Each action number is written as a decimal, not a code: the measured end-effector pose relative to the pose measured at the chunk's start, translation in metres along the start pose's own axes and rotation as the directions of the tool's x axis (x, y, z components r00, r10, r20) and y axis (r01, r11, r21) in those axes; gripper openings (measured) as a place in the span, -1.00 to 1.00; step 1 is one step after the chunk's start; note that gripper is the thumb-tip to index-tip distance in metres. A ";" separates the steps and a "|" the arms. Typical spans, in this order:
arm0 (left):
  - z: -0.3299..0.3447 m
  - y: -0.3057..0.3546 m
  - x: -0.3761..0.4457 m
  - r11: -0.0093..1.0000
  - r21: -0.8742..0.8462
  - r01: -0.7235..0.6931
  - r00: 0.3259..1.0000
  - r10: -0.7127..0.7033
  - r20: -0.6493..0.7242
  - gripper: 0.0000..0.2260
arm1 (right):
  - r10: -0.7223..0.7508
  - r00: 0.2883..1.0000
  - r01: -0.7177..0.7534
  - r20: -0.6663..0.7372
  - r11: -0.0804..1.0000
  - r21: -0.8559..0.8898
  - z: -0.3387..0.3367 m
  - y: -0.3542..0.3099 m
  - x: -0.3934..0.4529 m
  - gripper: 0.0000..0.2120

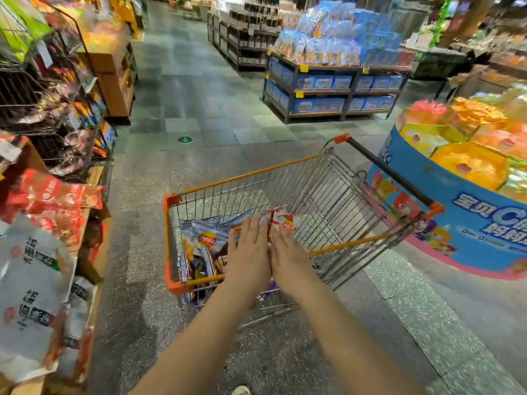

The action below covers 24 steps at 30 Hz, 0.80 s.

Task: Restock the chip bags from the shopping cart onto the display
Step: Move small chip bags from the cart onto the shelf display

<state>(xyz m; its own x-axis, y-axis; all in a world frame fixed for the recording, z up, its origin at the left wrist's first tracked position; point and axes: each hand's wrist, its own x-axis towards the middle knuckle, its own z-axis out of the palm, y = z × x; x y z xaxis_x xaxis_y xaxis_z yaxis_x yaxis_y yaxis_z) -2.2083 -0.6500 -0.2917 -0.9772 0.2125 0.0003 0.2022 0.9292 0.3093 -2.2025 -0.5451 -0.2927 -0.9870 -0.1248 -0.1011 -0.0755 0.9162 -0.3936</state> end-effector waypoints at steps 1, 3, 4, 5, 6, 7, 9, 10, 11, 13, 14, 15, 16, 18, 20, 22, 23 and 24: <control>0.000 -0.001 0.013 1.000 0.004 0.008 1.000 -0.008 0.007 -0.45 | 0.003 1.000 -0.003 0.002 1.000 -0.007 -0.002 0.003 0.011 -0.51; 0.001 -0.005 0.037 0.999 0.024 0.022 1.000 -0.022 0.011 -0.46 | 0.000 1.000 -0.001 -0.009 1.000 -0.023 -0.005 0.008 0.033 -0.51; 0.002 -0.007 0.048 0.999 0.039 0.022 1.000 -0.023 0.012 -0.46 | 0.001 1.000 -0.002 -0.013 1.000 -0.022 -0.004 0.012 0.045 -0.51; 0.005 -0.009 0.059 0.999 0.046 0.024 1.000 -0.024 0.018 -0.46 | 0.011 1.000 -0.011 -0.011 1.000 -0.016 -0.004 0.016 0.055 -0.50; 0.009 -0.010 0.068 0.999 0.044 0.027 0.999 -0.028 0.026 -0.46 | 0.028 1.000 -0.028 -0.003 1.000 -0.003 -0.003 0.020 0.063 -0.49; 0.014 -0.011 0.077 0.999 0.035 0.034 0.999 -0.035 0.029 -0.46 | 0.045 0.999 -0.045 0.005 0.999 0.006 -0.001 0.025 0.071 -0.48; 0.029 -0.012 0.094 0.998 0.005 0.063 0.998 -0.063 0.022 -0.46 | 0.069 0.998 -0.069 0.008 0.998 -0.012 0.002 0.037 0.085 -0.45; 0.037 -0.012 0.101 0.997 -0.009 0.082 0.996 -0.082 0.016 -0.44 | 0.079 0.997 -0.079 0.006 0.997 -0.023 0.005 0.044 0.091 -0.44; 0.047 -0.010 0.107 0.995 -0.014 0.096 0.995 -0.095 0.015 -0.43 | 0.089 0.996 -0.089 0.007 0.996 -0.023 0.008 0.051 0.097 -0.43; 0.065 -0.004 0.117 0.994 -0.010 0.106 0.994 -0.105 0.022 -0.43 | 0.113 0.993 -0.113 0.024 0.994 -0.005 0.014 0.068 0.108 -0.41; 0.073 -0.001 0.123 0.994 -0.015 0.104 0.994 -0.104 0.030 -0.44 | 0.116 0.993 -0.116 0.035 0.993 -0.005 0.018 0.077 0.113 -0.41; 0.080 0.001 0.129 0.994 -0.019 0.104 0.994 -0.104 0.042 -0.44 | 0.113 0.992 -0.113 0.047 0.994 -0.014 0.020 0.086 0.119 -0.41; 0.089 0.003 0.136 0.994 -0.018 0.103 0.993 -0.102 0.057 -0.44 | 0.108 0.992 -0.107 0.062 0.994 -0.020 0.023 0.095 0.124 -0.41; 0.106 0.006 0.153 0.995 -0.030 0.093 0.993 -0.091 0.072 -0.46 | 0.107 0.990 -0.108 0.093 0.994 -0.002 0.027 0.115 0.137 -0.39; 0.123 0.011 0.174 0.995 -0.053 0.087 0.995 -0.084 0.054 -0.43 | 0.123 0.984 -0.125 0.130 0.992 0.010 0.027 0.136 0.153 -0.39; 0.133 0.024 0.196 0.995 -0.046 0.086 0.996 -0.084 0.038 -0.42 | 0.132 0.977 -0.136 0.165 0.991 0.014 0.023 0.159 0.173 -0.39; 0.136 0.030 0.209 0.995 -0.045 0.092 0.995 -0.091 0.037 -0.42 | 0.129 0.975 -0.134 0.183 0.991 0.016 0.021 0.170 0.184 -0.39; 0.139 0.037 0.221 0.994 -0.041 0.101 0.993 -0.099 0.061 -0.43 | 0.117 0.973 -0.124 0.199 0.992 0.020 0.017 0.181 0.196 -0.38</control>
<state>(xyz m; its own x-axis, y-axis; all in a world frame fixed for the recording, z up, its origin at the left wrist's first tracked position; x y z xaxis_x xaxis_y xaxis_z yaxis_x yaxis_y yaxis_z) -2.4080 -0.5268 -0.4120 -0.9865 0.1378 -0.0884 0.0993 0.9328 0.3464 -2.4067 -0.4103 -0.3994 -0.9409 -0.0898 -0.3267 0.0499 0.9170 -0.3959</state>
